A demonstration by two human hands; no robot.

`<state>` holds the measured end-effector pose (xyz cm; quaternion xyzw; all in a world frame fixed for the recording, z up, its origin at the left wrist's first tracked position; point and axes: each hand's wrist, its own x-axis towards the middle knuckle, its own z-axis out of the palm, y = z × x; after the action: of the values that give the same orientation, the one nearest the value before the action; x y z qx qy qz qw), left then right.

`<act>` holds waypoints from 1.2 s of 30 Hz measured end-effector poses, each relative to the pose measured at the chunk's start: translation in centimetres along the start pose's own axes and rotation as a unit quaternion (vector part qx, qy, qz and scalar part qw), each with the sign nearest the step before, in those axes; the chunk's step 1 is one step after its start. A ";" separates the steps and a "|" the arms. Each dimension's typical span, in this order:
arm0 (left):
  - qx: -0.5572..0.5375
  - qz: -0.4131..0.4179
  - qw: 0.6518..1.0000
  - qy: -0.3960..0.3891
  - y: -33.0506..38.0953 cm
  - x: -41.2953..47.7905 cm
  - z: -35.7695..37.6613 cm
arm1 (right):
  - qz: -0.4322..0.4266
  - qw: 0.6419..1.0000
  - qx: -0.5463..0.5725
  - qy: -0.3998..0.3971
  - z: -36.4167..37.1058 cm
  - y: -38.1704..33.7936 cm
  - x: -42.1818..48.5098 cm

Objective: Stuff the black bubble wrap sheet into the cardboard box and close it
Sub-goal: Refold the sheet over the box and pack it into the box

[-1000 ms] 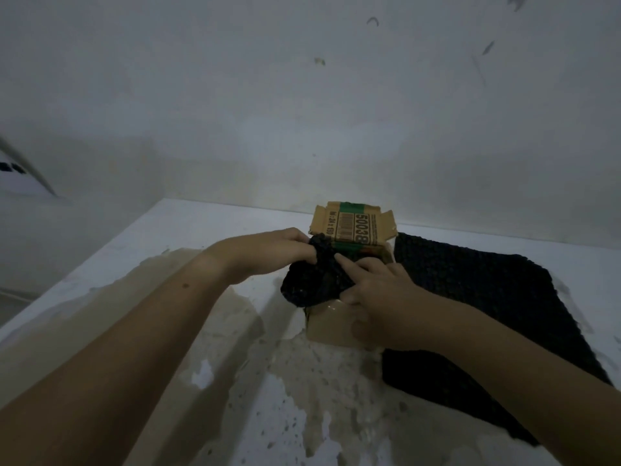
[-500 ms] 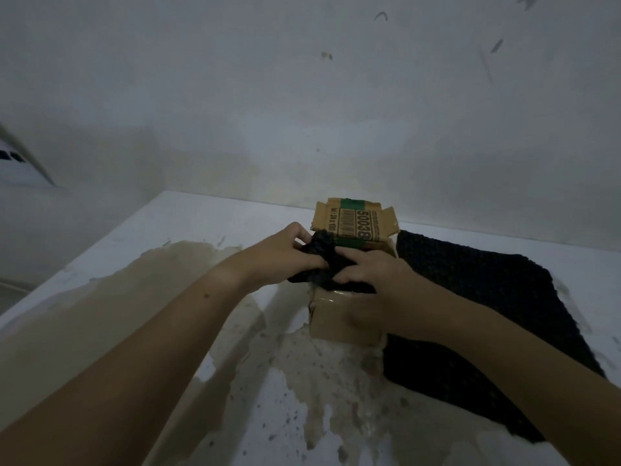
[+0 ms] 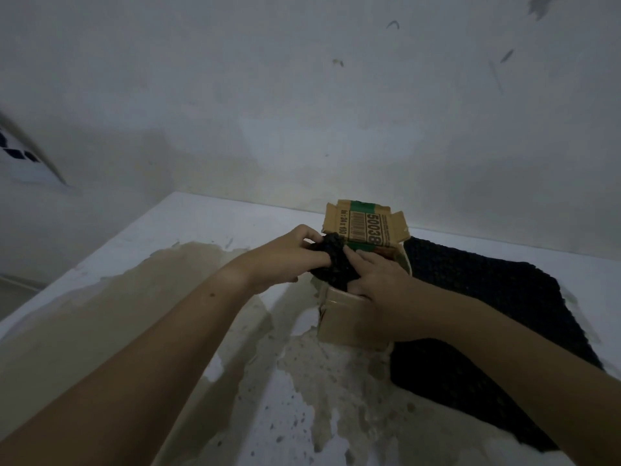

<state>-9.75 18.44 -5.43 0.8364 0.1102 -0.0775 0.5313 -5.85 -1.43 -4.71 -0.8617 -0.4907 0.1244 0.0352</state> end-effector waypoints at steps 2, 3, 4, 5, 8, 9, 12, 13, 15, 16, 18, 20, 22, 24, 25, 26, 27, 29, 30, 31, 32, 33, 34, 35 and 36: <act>0.013 -0.011 1.000 0.003 0.2 0.5 0.0 | -0.007 0.990 0.131 0.048 -1.0 0.3 -0.9; 0.023 -0.021 1.000 0.004 0.4 0.7 0.0 | 0.001 0.977 0.198 0.082 -1.4 0.5 -1.3; 0.027 -0.035 0.999 0.000 0.7 0.9 -0.1 | 0.006 0.968 0.230 0.097 -1.5 0.6 -1.4; 0.028 -0.049 0.998 -0.007 1.0 1.1 -0.1 | 0.004 0.969 0.228 0.095 -1.5 0.6 -1.5; 0.081 -0.073 0.994 -0.012 2.4 1.9 0.6 | -0.016 0.985 0.161 0.056 -0.7 0.5 -1.1; 0.109 -0.073 0.991 -0.005 2.7 2.1 1.0 | -0.017 0.985 0.161 0.063 -0.4 0.5 -1.0; 0.156 -0.056 0.986 0.017 2.9 2.7 1.5 | -0.022 0.972 0.192 0.135 -0.1 0.6 -1.4; 0.157 -0.050 0.986 0.009 2.8 2.8 1.4 | -0.024 0.967 0.208 0.145 -0.1 0.8 -1.5; 0.146 -0.046 0.988 -0.032 2.2 2.7 0.9 | -0.027 0.966 0.228 0.121 -0.2 0.8 -1.5; 0.124 -0.050 0.990 -0.052 1.9 2.5 0.6 | -0.029 0.969 0.225 0.100 -0.4 0.9 -1.4; 0.054 -0.059 0.994 -0.069 1.2 2.1 0.0 | -0.031 0.981 0.182 0.060 -0.7 0.9 -1.0; -0.018 -0.067 0.996 -0.057 0.7 2.0 -0.7 | -0.035 0.993 0.112 0.031 -0.8 0.9 -0.7; -0.027 -0.065 0.996 -0.047 0.5 2.2 -1.0 | -0.015 0.999 0.052 0.007 -0.4 0.6 -0.4; 0.000 -0.064 0.997 -0.039 0.8 2.5 -1.1 | 0.019 1.000 0.001 -0.015 0.0 0.2 0.2; 0.009 -0.065 0.997 -0.036 0.9 2.6 -1.1 | 0.032 0.999 -0.015 -0.025 0.2 0.0 0.5; 0.017 -0.069 0.997 -0.036 1.2 2.7 -1.1 | 0.039 0.998 -0.028 -0.032 0.3 -0.1 0.7; 0.022 -0.075 0.996 -0.039 1.4 2.8 -1.2 | 0.042 0.998 -0.036 -0.037 0.4 -0.2 0.8; 0.032 -0.086 0.995 -0.047 1.9 2.9 -1.3 | 0.040 0.997 -0.044 -0.043 0.4 -0.2 0.8; 0.040 -0.089 0.994 -0.044 2.2 3.0 -1.3 | 0.035 0.997 -0.045 -0.042 0.3 -0.1 0.7; 0.053 -0.090 0.994 -0.037 2.4 3.1 -1.2 | 0.027 0.998 -0.044 -0.037 0.2 0.0 0.5; 0.075 -0.090 0.993 -0.029 2.7 3.3 -0.9 | 0.018 0.999 -0.038 -0.032 0.1 0.0 0.3; 0.097 -0.093 0.991 -0.022 3.0 3.6 -0.6 | 0.006 0.999 -0.023 -0.024 -0.1 0.1 0.0; 0.117 -0.100 0.988 -0.015 3.4 3.8 -0.2 | -0.008 1.000 0.003 -0.013 -0.3 0.2 -0.3; 0.133 -0.111 0.985 -0.007 3.7 3.9 0.1 | -0.019 0.999 0.040 -0.004 -0.6 0.4 -0.5; 0.148 -0.121 0.981 -0.001 4.0 4.0 0.4 | -0.021 0.996 0.084 0.004 -0.8 0.7 -0.8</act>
<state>-4.79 16.85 -3.07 0.8861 0.1975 -0.1581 0.3883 -5.49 -2.41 -3.93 -0.8456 -0.4966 0.1605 0.1120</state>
